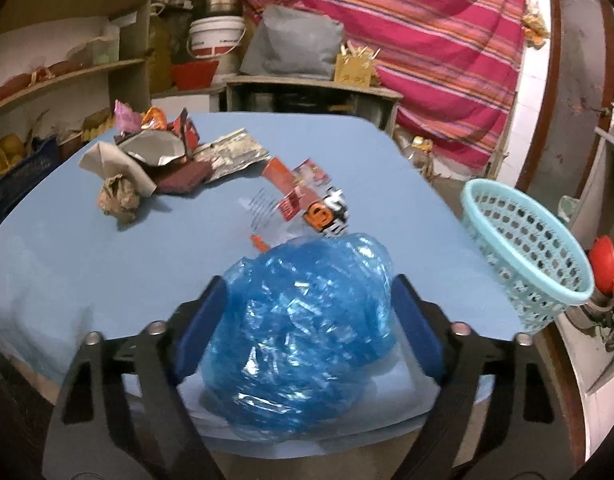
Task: Collect trash
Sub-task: 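Reach the right tool to the blue plastic bag and close on it, then grasp the brown crumpled paper with the left tool while the right tool holds the bag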
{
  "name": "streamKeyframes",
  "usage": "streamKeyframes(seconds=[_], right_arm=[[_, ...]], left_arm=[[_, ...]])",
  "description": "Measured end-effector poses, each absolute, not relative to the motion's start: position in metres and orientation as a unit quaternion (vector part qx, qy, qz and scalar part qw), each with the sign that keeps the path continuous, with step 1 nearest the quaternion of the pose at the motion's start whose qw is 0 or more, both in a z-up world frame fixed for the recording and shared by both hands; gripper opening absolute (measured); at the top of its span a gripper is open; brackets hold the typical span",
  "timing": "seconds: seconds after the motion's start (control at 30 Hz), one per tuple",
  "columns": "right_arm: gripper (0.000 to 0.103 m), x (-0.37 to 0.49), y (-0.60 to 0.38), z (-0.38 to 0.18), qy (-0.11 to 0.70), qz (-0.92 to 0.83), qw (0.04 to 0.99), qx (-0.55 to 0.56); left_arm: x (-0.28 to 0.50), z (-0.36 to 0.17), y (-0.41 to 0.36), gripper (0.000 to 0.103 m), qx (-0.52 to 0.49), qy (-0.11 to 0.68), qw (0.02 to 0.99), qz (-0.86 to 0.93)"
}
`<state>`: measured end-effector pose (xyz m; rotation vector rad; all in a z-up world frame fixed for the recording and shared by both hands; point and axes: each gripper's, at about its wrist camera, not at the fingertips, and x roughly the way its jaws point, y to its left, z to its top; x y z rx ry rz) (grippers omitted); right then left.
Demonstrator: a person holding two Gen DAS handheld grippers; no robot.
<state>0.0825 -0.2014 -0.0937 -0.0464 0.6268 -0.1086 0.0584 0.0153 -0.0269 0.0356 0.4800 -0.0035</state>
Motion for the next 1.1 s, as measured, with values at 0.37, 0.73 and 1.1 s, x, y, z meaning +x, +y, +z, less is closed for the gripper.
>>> streamKeyframes(seconds=[0.37,0.73,1.1], right_arm=[[0.022,0.092,-0.206,-0.093,0.319,0.010,0.948,0.011],[0.021,0.105,-0.225,-0.007,0.239,0.052,0.969,-0.033],[0.021,0.128,-0.260,-0.015,0.235,0.033,0.971,-0.013]], left_arm=[[0.089,-0.042,0.024,0.099,0.004,0.265,0.964,0.011],[0.108,-0.047,0.024,0.099,-0.006,0.288,0.957,0.007],[0.138,-0.069,-0.001,0.099,0.010,0.332,0.943,-0.025]])
